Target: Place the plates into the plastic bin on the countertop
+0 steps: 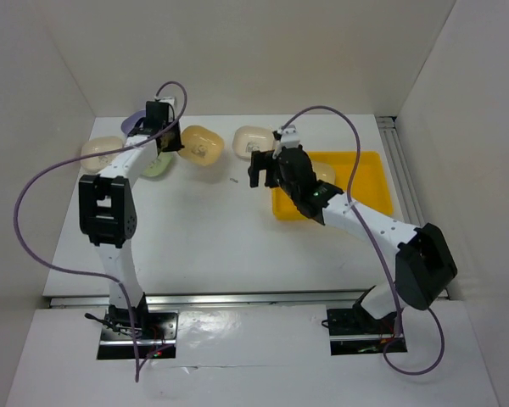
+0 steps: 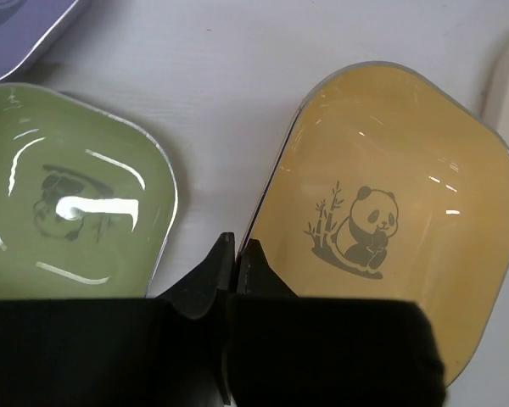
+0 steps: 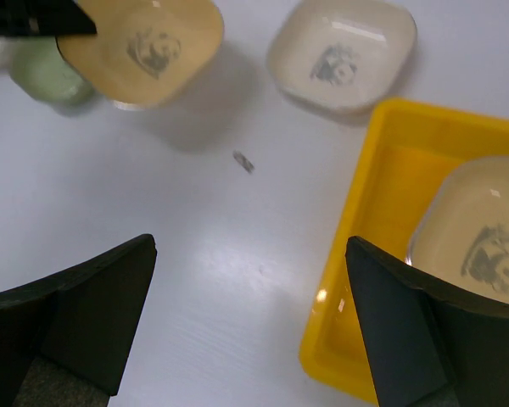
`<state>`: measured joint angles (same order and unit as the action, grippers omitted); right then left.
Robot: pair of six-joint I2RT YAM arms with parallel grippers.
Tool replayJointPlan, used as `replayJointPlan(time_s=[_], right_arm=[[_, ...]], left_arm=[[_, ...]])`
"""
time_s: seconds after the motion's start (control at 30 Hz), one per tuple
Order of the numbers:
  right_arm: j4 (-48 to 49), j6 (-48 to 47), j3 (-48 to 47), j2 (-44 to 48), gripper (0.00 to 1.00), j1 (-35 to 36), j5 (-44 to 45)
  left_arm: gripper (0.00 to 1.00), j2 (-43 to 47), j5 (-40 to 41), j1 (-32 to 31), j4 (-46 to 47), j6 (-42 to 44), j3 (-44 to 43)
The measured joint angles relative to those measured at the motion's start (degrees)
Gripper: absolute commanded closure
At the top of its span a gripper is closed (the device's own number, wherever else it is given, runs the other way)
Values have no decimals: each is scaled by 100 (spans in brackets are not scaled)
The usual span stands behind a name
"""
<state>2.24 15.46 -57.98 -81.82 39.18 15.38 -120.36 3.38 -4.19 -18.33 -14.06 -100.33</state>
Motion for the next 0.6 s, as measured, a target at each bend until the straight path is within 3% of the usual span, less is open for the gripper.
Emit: replayJointPlan(time_s=[0.27, 0.47, 0.53, 0.57, 0.6], right_arm=[[723, 518, -1115, -1108, 1, -184, -428], [962, 949, -1274, -1880, 4, -177, -658], [1049, 1084, -1274, -2011, 9, -177, -737], [1093, 1130, -1274, -2046, 20, -177, -752], [1121, 1193, -1274, -2072, 24, -177, -776]], left_arm=[[100, 2142, -232, -116, 518, -61, 1777], [100, 2643, -435, -455, 597, -138, 2201], [100, 2645, -468, -555, 595, -131, 2203], [100, 2645, -511, -581, 592, -142, 2221], [100, 2649, -542, -597, 590, -153, 2238]])
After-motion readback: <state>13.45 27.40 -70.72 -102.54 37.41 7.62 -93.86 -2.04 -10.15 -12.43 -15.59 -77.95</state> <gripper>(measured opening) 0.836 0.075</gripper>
